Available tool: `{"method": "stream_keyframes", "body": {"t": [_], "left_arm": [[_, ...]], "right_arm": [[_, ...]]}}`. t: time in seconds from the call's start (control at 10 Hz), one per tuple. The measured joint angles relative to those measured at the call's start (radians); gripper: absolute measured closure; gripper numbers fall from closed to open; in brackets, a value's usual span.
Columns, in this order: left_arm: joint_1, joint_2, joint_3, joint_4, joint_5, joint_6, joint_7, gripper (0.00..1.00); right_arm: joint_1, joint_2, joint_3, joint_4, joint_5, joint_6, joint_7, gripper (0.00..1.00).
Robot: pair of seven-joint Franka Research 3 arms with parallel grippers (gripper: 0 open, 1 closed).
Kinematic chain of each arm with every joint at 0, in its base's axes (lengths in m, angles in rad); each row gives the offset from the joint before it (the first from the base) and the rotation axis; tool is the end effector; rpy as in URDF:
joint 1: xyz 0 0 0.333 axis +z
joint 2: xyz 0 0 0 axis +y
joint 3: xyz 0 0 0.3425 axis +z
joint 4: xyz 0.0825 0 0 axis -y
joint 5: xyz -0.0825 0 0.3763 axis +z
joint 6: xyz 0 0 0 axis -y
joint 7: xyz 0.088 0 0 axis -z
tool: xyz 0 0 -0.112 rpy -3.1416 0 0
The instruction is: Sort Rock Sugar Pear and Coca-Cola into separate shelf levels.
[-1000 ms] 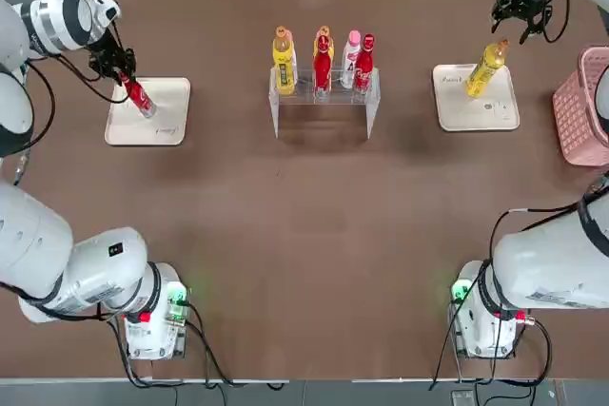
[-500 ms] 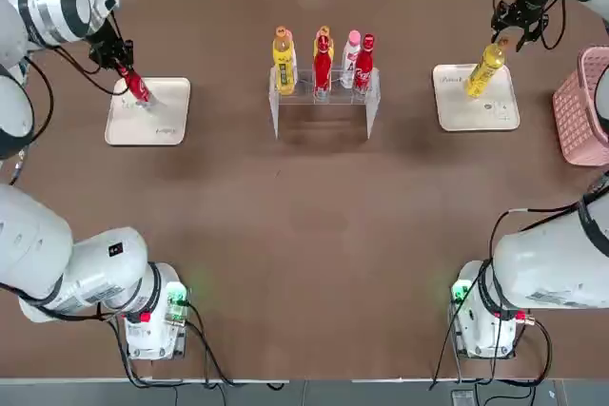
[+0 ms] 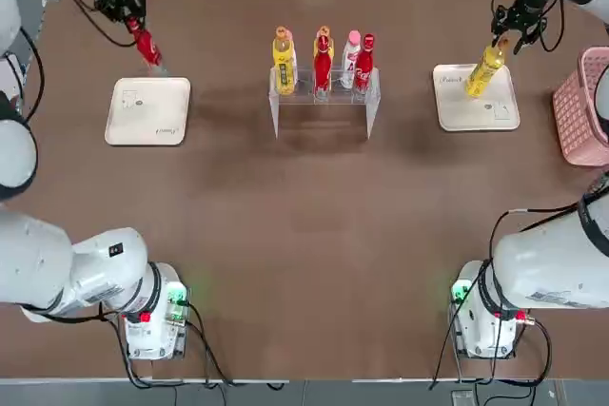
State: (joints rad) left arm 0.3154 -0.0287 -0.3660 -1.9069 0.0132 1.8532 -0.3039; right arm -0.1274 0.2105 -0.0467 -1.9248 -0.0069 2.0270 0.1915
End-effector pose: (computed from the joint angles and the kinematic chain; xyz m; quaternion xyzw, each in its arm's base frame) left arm 0.5411 -0.0282 0.5273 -0.9921 -0.1245 0.0112 0.0136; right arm 0.5809 -0.1013 0.3984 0.9822 -0.1796 -0.0539 0.0084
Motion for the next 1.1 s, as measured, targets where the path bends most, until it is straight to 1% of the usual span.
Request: {"method": "stream_keyframes", "body": {"t": [0.1, 0.3, 0.5, 0.6, 0.7, 0.8, 0.9, 1.0, 1.1], "left_arm": [[-0.001, 0.002, -0.055, 0.042, -0.001, -0.040, -0.101, 0.67], [-0.003, 0.006, -0.160, 0.112, -0.002, -0.132, -0.246, 0.67], [-0.002, 0.009, -0.266, 0.170, -0.005, -0.191, -0.353, 0.67], [-0.003, 0.011, -0.330, 0.200, -0.007, -0.201, -0.418, 0.67], [-0.003, 0.014, -0.402, 0.224, -0.007, -0.208, -0.476, 0.67], [-0.005, 0.016, -0.465, 0.237, -0.008, -0.210, -0.533, 0.67], [-0.007, 0.021, -0.510, 0.249, -0.008, -0.210, -0.579, 0.67], [-0.006, 0.039, -0.550, 0.271, -0.008, -0.210, -0.608, 0.67], [-0.008, 0.079, -0.585, 0.304, -0.008, -0.210, -0.647, 0.67]], "right_arm": [[0.004, 0.000, 0.001, 0.000, 0.000, 0.000, 0.000, 0.36], [0.006, 0.000, 0.001, 0.000, -0.001, -0.001, 0.000, 0.38], [0.007, 0.000, 0.001, 0.000, -0.001, -0.001, 0.000, 0.41], [0.007, 0.000, 0.000, 0.000, -0.001, -0.001, 0.000, 0.42], [0.007, -0.001, 0.000, 0.000, -0.001, -0.001, 0.000, 0.47], [0.007, -0.002, 0.000, 0.000, -0.002, -0.001, 0.000, 0.53], [0.007, -0.002, 0.000, 0.000, -0.002, -0.001, 0.000, 0.56], [0.007, -0.003, 0.000, 0.000, -0.003, 0.000, 0.000, 0.63], [0.007, -0.003, 0.001, 0.000, -0.003, 0.000, 0.000, 0.67]]}}
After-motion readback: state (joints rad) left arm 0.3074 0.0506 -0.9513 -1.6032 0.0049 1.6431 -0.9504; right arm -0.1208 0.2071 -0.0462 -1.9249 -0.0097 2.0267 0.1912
